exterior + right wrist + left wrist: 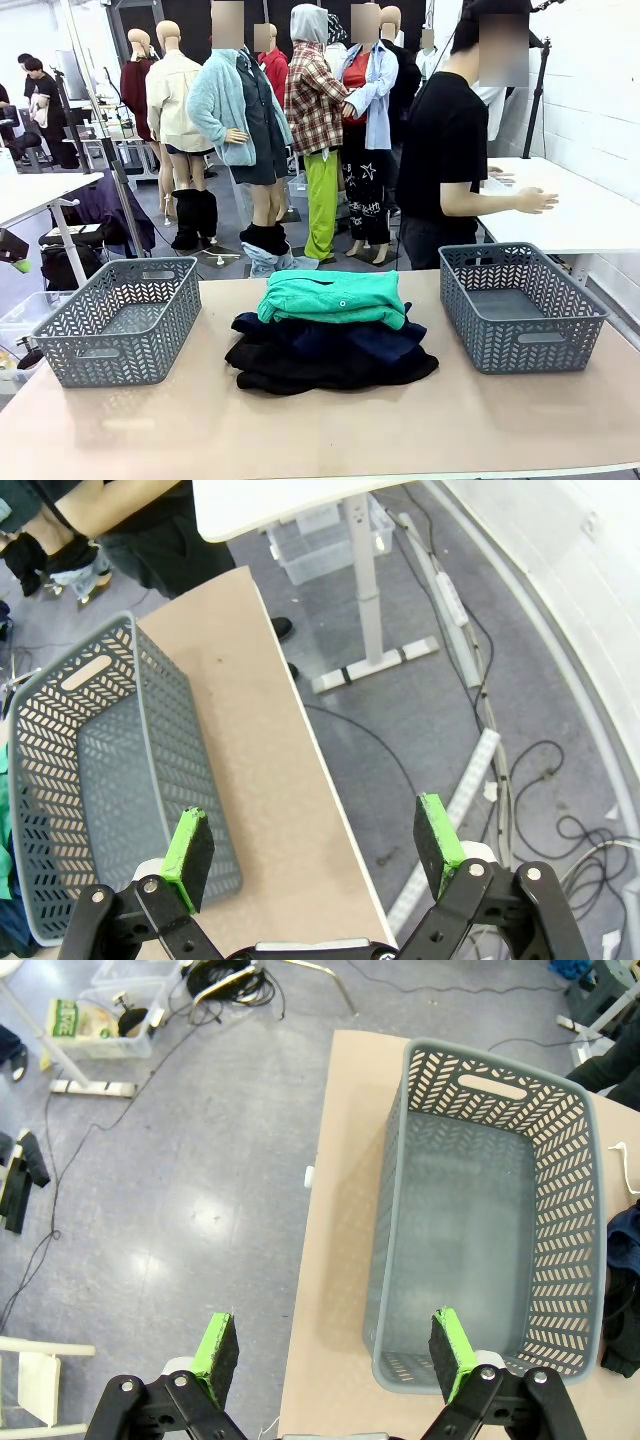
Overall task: Sort the tops and bottoms.
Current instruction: Lift clothes from the center of the table with your left hand.
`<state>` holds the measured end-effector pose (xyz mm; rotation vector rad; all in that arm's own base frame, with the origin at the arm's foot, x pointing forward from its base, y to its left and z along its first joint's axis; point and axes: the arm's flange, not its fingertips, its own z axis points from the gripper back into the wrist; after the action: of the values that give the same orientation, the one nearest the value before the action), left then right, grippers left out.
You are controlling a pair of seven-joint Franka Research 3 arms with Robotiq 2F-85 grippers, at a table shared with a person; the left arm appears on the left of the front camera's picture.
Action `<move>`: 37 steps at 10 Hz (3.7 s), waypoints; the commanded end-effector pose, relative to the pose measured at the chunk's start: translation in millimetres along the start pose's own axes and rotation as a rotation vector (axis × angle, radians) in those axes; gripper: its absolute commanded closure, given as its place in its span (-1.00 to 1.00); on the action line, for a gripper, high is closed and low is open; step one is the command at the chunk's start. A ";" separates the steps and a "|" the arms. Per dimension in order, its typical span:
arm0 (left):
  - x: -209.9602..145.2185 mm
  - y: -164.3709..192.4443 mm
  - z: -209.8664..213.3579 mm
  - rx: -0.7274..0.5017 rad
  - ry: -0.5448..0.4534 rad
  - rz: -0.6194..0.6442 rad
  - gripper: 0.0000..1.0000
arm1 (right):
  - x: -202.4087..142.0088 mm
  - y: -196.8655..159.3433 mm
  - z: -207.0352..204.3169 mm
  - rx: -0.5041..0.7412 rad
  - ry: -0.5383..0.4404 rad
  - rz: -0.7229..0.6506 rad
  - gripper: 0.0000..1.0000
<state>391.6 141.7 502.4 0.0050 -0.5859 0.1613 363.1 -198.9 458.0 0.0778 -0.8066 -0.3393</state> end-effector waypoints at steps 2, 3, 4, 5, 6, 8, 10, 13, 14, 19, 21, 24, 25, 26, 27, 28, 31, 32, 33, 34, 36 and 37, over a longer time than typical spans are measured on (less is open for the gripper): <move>-2.2 1.3 -0.1 0.008 -0.006 -0.009 -1.00 | -0.9 -2.0 -0.3 0.006 0.001 0.005 -1.00; -2.2 1.3 -0.1 0.008 -0.006 -0.009 -1.00 | -0.9 -2.0 -0.3 0.006 0.001 0.005 -1.00; -2.2 1.3 -0.1 0.008 -0.006 -0.009 -1.00 | -0.9 -2.0 -0.3 0.006 0.001 0.005 -1.00; -2.2 1.3 -0.1 0.008 -0.006 -0.009 -1.00 | -0.9 -2.0 -0.3 0.006 0.001 0.005 -1.00; -2.2 1.3 -0.1 0.008 -0.006 -0.009 -1.00 | -0.9 -2.0 -0.3 0.006 0.001 0.005 -1.00; -2.2 1.3 -0.1 0.008 -0.006 -0.009 -1.00 | -0.9 -2.0 -0.3 0.006 0.001 0.005 -1.00; -2.2 1.3 -0.1 0.008 -0.006 -0.009 -1.00 | -0.9 -2.0 -0.3 0.006 0.001 0.005 -1.00; -2.2 1.3 -0.1 0.008 -0.006 -0.009 -1.00 | -0.9 -2.0 -0.3 0.006 0.001 0.005 -1.00; -2.2 1.3 -0.1 0.008 -0.006 -0.009 -1.00 | -0.9 -2.0 -0.3 0.006 0.001 0.005 -1.00; -2.2 1.3 -0.1 0.008 -0.006 -0.009 -1.00 | -0.9 -2.0 -0.3 0.006 0.001 0.005 -1.00; -2.2 1.3 -0.1 0.008 -0.006 -0.009 -1.00 | -0.9 -2.0 -0.3 0.006 0.001 0.005 -1.00; -2.2 1.3 -0.1 0.008 -0.006 -0.009 -1.00 | -0.9 -2.0 -0.3 0.006 0.001 0.005 -1.00; -2.2 1.3 -0.1 0.008 -0.006 -0.009 -1.00 | -0.9 -2.0 -0.3 0.006 0.001 0.005 -1.00; -2.2 1.3 -0.1 0.008 -0.006 -0.009 -1.00 | -0.9 -2.0 -0.3 0.006 0.001 0.005 -1.00; -2.2 1.3 -0.1 0.008 -0.006 -0.009 -1.00 | -0.9 -2.0 -0.3 0.006 0.001 0.005 -1.00; -2.2 1.3 -0.1 0.008 -0.006 -0.009 -1.00 | -0.9 -2.0 -0.3 0.006 0.001 0.005 -1.00; -2.2 1.3 -0.1 0.008 -0.006 -0.009 -1.00 | -0.9 -2.0 -0.3 0.006 0.001 0.005 -1.00; -2.2 1.3 -0.1 0.008 -0.006 -0.009 -1.00 | -0.9 -2.0 -0.3 0.006 0.001 0.005 -1.00; -2.2 1.3 -0.1 0.008 -0.006 -0.009 -1.00 | -0.9 -2.0 -0.3 0.006 0.001 0.005 -1.00; -2.2 1.3 -0.1 0.008 -0.006 -0.009 -1.00 | -0.9 -2.0 -0.3 0.006 0.001 0.005 -1.00; -2.2 1.3 -0.1 0.008 -0.006 -0.009 -1.00 | -0.9 -2.0 -0.3 0.006 0.001 0.005 -1.00; -2.2 1.3 -0.1 0.008 -0.006 -0.009 -1.00 | -0.9 -2.0 -0.3 0.006 0.001 0.005 -1.00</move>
<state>391.6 141.7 502.4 0.0050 -0.5859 0.1613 363.1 -198.9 458.0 0.0778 -0.8066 -0.3393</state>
